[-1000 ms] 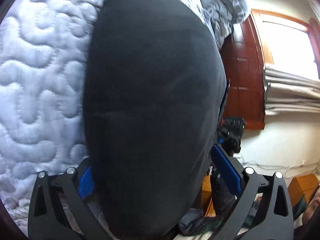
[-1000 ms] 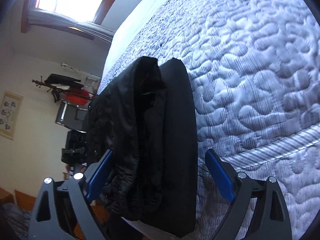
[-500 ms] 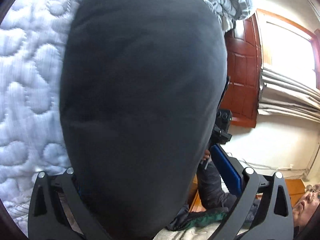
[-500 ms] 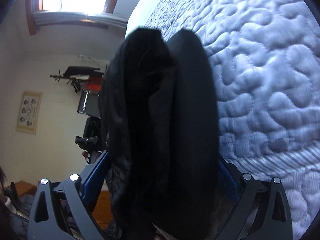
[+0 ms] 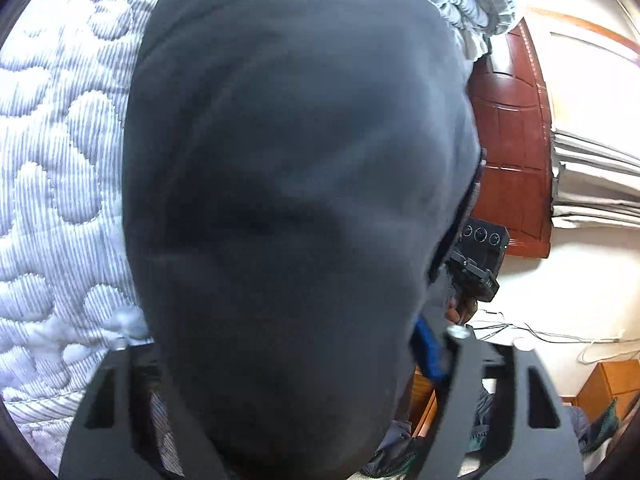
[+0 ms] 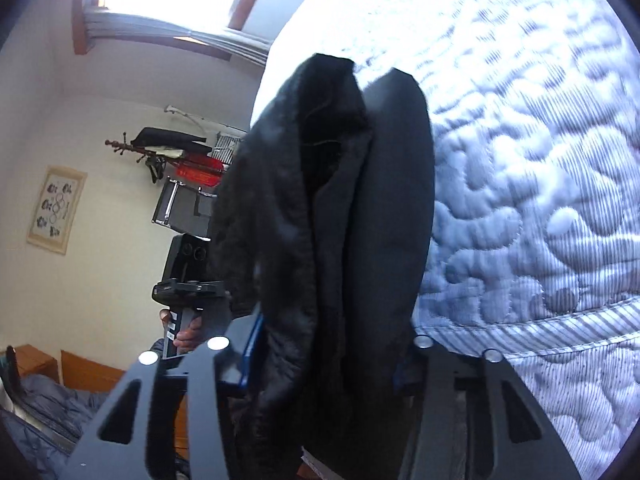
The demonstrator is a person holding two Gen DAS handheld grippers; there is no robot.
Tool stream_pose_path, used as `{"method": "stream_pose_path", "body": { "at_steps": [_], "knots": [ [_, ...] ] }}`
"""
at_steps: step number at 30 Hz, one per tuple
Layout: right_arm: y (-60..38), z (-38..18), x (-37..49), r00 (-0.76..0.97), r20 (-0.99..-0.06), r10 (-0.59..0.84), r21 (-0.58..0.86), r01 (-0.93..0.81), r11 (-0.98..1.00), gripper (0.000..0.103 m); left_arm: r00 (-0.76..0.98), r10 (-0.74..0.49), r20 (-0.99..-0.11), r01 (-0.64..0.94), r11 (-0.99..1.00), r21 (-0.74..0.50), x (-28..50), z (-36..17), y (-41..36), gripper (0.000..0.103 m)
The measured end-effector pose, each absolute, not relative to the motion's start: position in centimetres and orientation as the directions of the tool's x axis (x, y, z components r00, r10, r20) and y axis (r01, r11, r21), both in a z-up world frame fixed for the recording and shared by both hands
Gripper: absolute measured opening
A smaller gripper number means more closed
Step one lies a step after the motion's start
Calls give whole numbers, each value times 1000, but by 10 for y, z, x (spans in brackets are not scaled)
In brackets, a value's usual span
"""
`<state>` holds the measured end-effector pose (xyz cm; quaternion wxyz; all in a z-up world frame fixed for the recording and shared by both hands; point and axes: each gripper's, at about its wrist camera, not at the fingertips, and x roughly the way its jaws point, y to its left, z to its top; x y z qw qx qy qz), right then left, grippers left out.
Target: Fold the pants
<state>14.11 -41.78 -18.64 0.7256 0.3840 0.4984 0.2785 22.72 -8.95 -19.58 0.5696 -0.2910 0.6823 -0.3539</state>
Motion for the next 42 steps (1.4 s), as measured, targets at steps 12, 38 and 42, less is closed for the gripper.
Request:
{"method": "stream_pose_path", "body": {
  "at_steps": [12,38,42],
  "knots": [
    [-415,-129,150,423,-480,769,816,-107,568,39,-87,-873,-480,47,478,-877,234,-174,-100,38],
    [-403,-111,326,430,-464,774,799,-173,576,39,108,-818,-565,124,574,-809,367,-131,-75,38],
    [-402,-127,341,417,-473,776,809,-142,570,39,106,-809,-579,104,588,-802,383,-140,-72,38]
  ]
}}
